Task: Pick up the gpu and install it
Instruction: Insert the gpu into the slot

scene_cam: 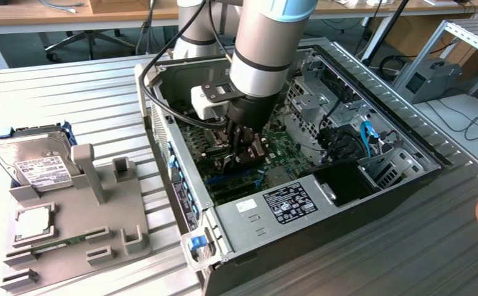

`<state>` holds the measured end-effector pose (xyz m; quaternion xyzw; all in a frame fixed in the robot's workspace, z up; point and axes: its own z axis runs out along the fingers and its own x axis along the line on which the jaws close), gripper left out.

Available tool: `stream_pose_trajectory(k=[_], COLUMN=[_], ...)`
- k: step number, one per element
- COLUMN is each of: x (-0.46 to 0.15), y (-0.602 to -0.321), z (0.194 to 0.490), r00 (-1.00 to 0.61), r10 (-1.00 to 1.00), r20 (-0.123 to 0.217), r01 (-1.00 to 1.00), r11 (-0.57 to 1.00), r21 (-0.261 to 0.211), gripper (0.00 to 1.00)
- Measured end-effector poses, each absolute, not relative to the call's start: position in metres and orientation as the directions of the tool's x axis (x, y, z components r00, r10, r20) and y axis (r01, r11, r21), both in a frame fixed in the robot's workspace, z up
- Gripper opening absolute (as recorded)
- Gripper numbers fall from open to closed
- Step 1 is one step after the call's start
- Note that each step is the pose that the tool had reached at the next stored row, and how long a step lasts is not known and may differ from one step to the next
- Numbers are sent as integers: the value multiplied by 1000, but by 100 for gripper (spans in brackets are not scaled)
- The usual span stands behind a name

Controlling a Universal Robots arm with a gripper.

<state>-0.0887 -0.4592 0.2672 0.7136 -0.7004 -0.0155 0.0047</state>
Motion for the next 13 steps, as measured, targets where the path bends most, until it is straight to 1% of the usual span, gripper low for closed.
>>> stream_pose_trajectory(k=[13], x=[-89], y=[-458], z=[265], r00=[35], r10=[-999], r20=[-16], r01=[-999], r11=[-35], r21=[28], gripper=[26])
